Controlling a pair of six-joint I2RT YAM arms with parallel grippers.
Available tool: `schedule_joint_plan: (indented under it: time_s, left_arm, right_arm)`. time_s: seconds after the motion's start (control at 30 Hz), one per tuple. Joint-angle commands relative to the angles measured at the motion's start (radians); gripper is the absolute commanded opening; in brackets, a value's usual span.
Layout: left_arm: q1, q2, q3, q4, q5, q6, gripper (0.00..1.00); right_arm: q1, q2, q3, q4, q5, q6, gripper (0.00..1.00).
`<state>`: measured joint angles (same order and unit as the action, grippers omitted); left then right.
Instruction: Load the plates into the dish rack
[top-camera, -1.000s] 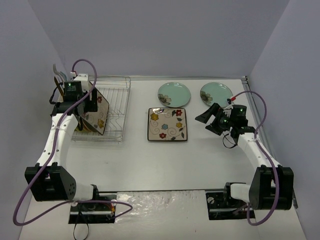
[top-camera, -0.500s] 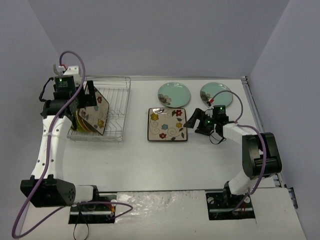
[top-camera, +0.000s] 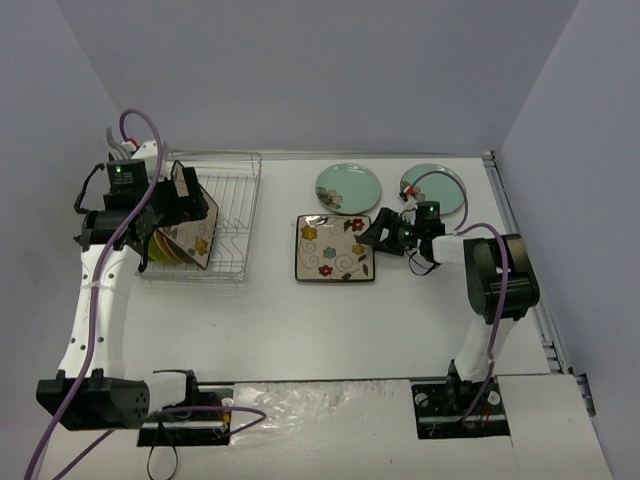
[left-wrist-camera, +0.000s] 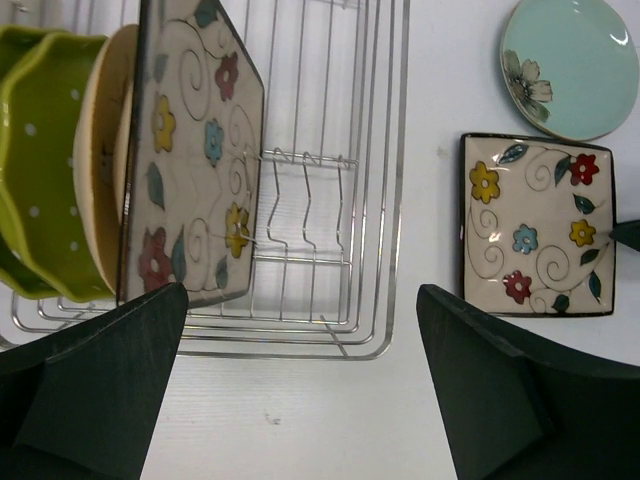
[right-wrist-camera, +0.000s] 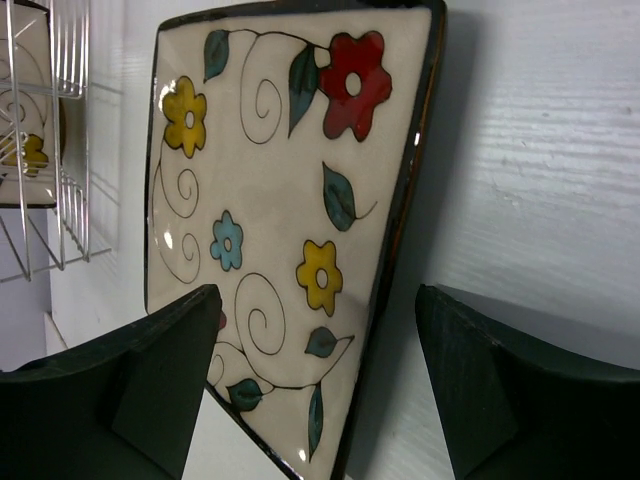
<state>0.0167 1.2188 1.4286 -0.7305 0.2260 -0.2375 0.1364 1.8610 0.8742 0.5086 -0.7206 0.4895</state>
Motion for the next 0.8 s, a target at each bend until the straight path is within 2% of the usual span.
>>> schedule_joint_plan:
  time_s: [0.0,0.23,0.47,0.63,0.7,0.77]
  left_arm:
    - [-0.006,-0.030,0.004,0.024,0.060,-0.029,0.97]
    - [-0.069,-0.024,0.004,0.012,0.093,-0.024,0.97]
    - [-0.184,-0.021,0.001,0.005,0.055,-0.054,0.97]
    - [-0.283,-0.015,-0.037,0.029,0.046,-0.108,0.97]
    - [-0.322,-0.015,-0.051,0.044,0.049,-0.134,0.97]
    - [-0.346,-0.015,-0.065,0.061,0.049,-0.165,0.97]
  right_arm:
    - [0.005,0.076,-0.026,0.034,-0.002,0.027,0.74]
    - [0.018,0.119,-0.019,-0.022,0.013,0.043,0.67]
    - [0.026,0.169,-0.040,-0.009,0.020,0.064,0.62]
    - [0.026,0.187,-0.057,0.026,0.011,0.078,0.48]
    - [0.026,0.183,-0.058,0.028,0.012,0.078,0.35]
    - [0.025,0.176,-0.060,0.027,0.013,0.077,0.27]
